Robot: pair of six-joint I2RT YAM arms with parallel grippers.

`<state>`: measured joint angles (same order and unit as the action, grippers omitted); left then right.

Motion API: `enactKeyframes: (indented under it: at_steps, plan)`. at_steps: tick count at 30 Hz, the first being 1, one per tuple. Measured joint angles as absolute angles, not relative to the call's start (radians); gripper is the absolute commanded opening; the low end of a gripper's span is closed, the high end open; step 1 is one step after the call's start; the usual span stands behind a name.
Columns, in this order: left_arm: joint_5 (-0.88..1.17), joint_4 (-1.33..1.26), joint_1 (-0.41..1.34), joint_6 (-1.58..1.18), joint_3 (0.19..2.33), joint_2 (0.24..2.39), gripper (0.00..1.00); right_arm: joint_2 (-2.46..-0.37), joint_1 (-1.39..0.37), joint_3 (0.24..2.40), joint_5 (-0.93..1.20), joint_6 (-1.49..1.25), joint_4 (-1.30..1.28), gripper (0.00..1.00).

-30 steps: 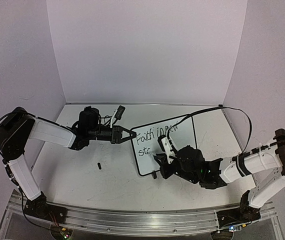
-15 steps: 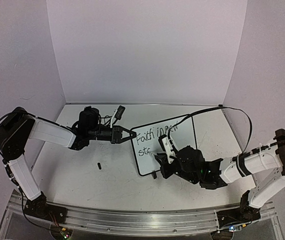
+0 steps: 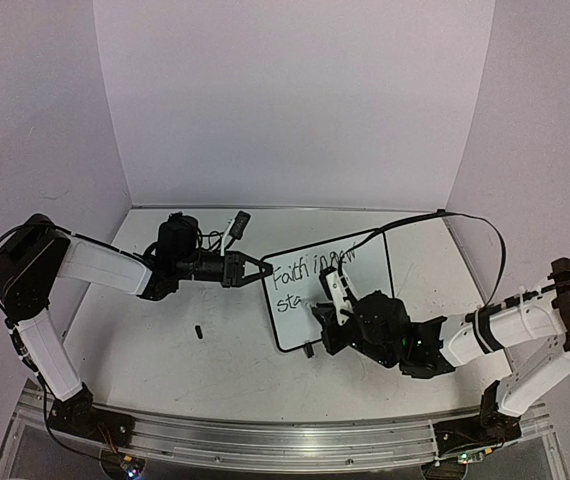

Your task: Write a sentence on the whiteboard

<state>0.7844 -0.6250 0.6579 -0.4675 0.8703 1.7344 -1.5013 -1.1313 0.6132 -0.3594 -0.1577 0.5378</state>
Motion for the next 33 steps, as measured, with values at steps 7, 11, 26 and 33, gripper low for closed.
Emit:
enactKeyframes:
  at_steps: [7, 11, 26, 33]
  plan:
    - [0.784, -0.625, 0.658, -0.467, 0.87, 1.734, 0.0, -1.501, -1.131, 0.616, -0.367, -0.156, 0.538, 0.0]
    - [0.784, -0.625, 0.658, -0.467, 0.87, 1.734, 0.0, -1.502, -1.131, 0.627, -0.376, -0.154, 0.538, 0.0]
    - [0.785, -0.625, 0.658, -0.467, 0.87, 1.734, 0.0, -1.502, -1.13, 0.619, -0.365, -0.163, 0.538, 0.0]
    - [0.784, -0.625, 0.658, -0.467, 0.87, 1.734, 0.0, -1.499, -1.131, 0.601, -0.346, -0.177, 0.538, 0.0]
